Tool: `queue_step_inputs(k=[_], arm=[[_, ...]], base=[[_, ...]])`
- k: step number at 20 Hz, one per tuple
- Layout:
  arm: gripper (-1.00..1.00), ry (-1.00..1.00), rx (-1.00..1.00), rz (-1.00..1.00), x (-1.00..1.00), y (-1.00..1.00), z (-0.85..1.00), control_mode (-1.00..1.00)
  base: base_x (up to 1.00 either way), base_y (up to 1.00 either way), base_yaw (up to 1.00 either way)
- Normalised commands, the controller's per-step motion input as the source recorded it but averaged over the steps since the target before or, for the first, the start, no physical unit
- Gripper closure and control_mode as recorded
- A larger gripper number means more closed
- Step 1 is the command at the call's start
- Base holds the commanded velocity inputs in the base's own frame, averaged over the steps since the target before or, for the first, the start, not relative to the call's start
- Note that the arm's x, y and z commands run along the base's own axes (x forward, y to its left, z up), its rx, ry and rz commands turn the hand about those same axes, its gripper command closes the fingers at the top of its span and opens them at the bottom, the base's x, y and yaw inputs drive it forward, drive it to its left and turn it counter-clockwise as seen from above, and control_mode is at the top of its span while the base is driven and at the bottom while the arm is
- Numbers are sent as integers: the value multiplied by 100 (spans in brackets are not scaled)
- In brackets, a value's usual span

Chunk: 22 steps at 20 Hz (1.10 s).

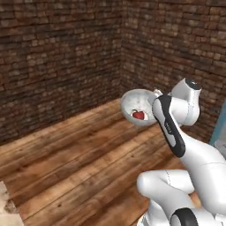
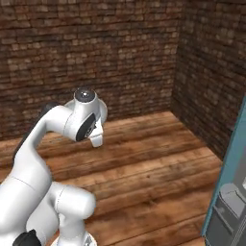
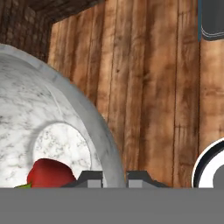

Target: Move the cup from next to the sink to the open cabinet. Then, move the bowl with the bell pepper to the fridge to clear the area for faucet cleaning.

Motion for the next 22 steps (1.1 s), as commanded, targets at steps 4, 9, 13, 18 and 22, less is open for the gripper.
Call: queue_step_inputs(k=[4,9,13,18,22], arm=[[100,0,0,0,0,0,0,100],[100,0,0,0,0,0,0,100],[100,0,0,0,0,0,0,100],[100,0,0,0,0,0,0,100],[100,0,0,0,0,0,0,100]], base=[[72,4,-82],[59,6,-87],[55,4,-89],[90,7,-70],[60,-26,-50]])
